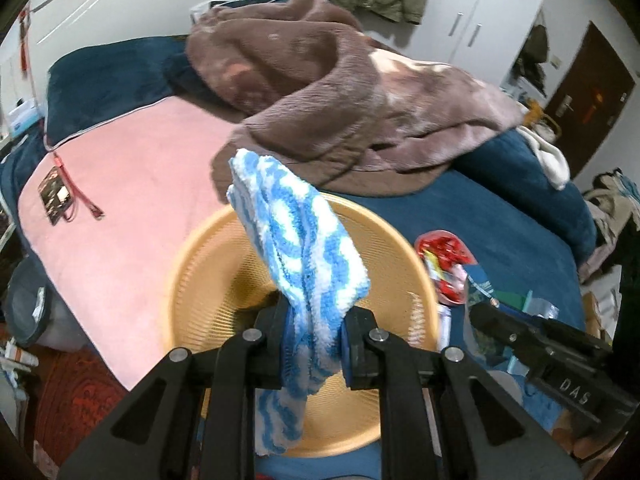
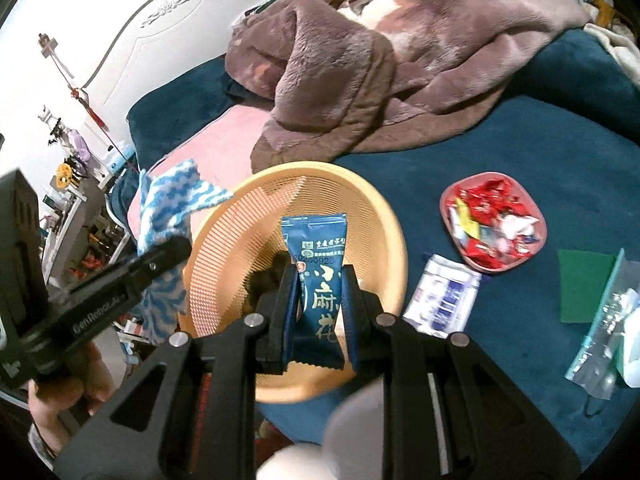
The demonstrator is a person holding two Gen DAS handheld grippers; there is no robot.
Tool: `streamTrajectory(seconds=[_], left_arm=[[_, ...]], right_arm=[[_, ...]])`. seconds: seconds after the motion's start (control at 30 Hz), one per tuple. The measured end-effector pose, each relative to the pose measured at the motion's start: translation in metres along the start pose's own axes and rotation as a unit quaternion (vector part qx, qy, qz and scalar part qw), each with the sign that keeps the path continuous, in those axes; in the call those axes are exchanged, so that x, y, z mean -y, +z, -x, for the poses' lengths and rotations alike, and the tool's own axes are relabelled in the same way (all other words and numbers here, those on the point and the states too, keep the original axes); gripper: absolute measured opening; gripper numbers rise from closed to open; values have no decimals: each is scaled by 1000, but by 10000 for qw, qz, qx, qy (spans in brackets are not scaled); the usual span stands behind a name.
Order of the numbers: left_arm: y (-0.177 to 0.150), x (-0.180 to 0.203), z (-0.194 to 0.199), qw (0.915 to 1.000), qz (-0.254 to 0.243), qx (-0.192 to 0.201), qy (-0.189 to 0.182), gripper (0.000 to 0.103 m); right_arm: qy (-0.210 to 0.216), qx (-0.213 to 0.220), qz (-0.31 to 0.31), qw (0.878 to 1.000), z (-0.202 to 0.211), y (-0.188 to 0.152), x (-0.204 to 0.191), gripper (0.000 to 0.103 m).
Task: Organize soft objects
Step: 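Open both tools to drop the cloth and packet into the basket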
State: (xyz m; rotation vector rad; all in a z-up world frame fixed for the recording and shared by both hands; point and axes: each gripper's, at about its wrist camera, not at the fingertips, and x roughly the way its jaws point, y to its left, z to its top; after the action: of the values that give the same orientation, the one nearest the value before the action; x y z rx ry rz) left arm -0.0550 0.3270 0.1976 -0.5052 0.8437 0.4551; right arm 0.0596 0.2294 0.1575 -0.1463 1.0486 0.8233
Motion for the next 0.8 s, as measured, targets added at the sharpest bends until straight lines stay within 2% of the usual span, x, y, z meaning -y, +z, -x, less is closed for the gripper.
streamTrajectory(seconds=[0.13, 0.17, 0.2, 0.23, 0.27, 0.3, 0.33, 0.37, 0.4, 0.6, 0.8], left_arm=[[4, -19, -7, 9998, 118, -64, 144, 19], [5, -21, -10, 9998, 115, -92, 154, 23], [5, -23, -15, 9997, 105, -136, 167, 39], [5, -25, -21, 9996, 100, -208, 181, 68], [5, -27, -26, 9994, 104, -275, 200, 84], [3, -28, -32, 9990, 126, -367, 199, 97], [0, -30, -36, 9985, 197, -456, 224, 101], [-2, -31, -37, 9981, 261, -487, 257, 102], [-5, -34, -37, 9978, 323, -449, 376, 102], [-17, -46, -31, 9962, 535, -357, 594, 102], [-25, -45, -33, 9954, 450, -485, 699, 102]], right_arm=[[156, -209, -37, 9997, -26, 11, -7, 24], [197, -319, -112, 9992, -33, 13, -6, 24], [138, -446, -199, 9987, -41, 13, -5, 32], [128, -464, -243, 9985, -44, 13, -4, 39], [172, -398, -251, 9987, -43, 12, -4, 58], [194, -314, -260, 9990, -40, 9, -3, 71], [137, -227, -296, 9992, -35, 6, -1, 79], [123, -206, -289, 9993, -32, 4, 1, 92], [114, -204, -255, 9994, -29, 1, 2, 99], [-94, -337, -34, 9994, -22, -8, 7, 103], [-244, -386, 90, 9989, -15, -14, 9, 103]])
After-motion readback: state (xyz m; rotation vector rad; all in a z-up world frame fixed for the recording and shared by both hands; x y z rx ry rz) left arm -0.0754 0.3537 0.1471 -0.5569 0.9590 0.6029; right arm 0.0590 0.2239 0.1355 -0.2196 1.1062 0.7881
